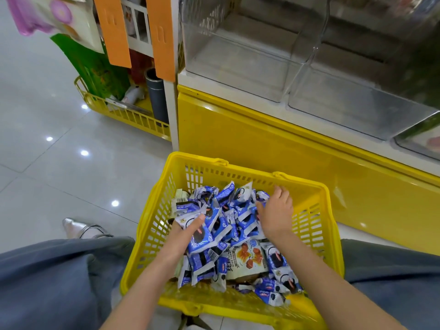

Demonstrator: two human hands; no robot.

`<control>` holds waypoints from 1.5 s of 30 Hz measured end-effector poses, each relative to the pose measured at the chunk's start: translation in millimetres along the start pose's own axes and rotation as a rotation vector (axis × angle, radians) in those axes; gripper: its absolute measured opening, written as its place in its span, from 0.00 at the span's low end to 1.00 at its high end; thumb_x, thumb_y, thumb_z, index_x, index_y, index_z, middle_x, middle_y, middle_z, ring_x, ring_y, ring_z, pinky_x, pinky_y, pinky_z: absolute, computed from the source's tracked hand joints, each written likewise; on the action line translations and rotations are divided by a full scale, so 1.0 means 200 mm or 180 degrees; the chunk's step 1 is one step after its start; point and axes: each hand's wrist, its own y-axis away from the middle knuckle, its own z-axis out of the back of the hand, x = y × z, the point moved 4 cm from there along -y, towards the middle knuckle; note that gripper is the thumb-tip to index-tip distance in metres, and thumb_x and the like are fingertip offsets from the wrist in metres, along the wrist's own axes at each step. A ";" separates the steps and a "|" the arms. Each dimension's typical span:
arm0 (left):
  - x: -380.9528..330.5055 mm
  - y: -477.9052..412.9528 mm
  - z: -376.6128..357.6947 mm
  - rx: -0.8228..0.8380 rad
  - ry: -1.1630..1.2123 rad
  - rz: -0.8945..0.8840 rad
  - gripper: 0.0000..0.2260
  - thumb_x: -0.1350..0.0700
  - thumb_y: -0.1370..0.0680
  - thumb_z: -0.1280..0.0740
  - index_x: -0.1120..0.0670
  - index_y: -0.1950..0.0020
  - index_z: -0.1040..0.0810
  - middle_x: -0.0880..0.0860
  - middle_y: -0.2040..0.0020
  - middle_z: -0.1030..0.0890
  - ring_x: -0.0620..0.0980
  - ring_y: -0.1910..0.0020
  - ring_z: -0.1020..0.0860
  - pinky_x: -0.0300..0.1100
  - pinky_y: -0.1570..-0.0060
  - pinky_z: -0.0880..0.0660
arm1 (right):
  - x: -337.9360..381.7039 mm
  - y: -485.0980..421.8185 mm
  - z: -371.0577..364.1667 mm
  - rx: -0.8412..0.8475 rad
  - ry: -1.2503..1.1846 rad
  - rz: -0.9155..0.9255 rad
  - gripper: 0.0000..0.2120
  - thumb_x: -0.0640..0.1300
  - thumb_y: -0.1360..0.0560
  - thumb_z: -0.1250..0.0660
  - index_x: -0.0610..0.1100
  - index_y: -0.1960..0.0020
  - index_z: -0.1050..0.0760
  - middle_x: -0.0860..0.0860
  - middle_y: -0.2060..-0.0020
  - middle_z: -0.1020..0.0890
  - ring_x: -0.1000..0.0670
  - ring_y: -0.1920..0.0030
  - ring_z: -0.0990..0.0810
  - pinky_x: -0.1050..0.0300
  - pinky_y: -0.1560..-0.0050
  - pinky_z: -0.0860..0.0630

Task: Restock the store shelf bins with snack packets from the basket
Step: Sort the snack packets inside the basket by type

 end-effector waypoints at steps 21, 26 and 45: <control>-0.18 -0.19 -0.34 0.0343 -0.0892 -0.0521 0.12 0.57 0.21 0.37 0.52 0.40 0.38 0.49 0.48 0.29 0.48 0.58 0.23 0.32 0.70 0.25 | -0.23 -0.01 0.00 0.0502 -0.1297 -0.0507 0.18 0.44 0.20 0.42 0.34 0.35 0.36 0.40 0.42 0.28 0.43 0.45 0.27 0.53 0.49 0.30; -0.27 -0.30 -0.60 0.0566 -0.1767 -0.0890 0.17 0.61 0.21 0.39 0.58 0.32 0.34 0.58 0.39 0.27 0.56 0.51 0.21 0.47 0.54 0.22 | -0.41 -0.13 -0.02 0.0492 -0.1383 -0.0805 0.20 0.42 0.22 0.37 0.35 0.34 0.35 0.38 0.50 0.21 0.46 0.62 0.26 0.58 0.69 0.34; -0.40 -0.07 -0.01 -0.0816 -0.2113 -0.2456 0.13 0.61 0.22 0.37 0.51 0.38 0.28 0.46 0.45 0.30 0.45 0.44 0.29 0.41 0.42 0.33 | -0.04 0.06 0.00 0.0446 -0.0816 0.0824 0.18 0.44 0.19 0.44 0.43 0.30 0.37 0.47 0.41 0.24 0.52 0.55 0.21 0.58 0.56 0.23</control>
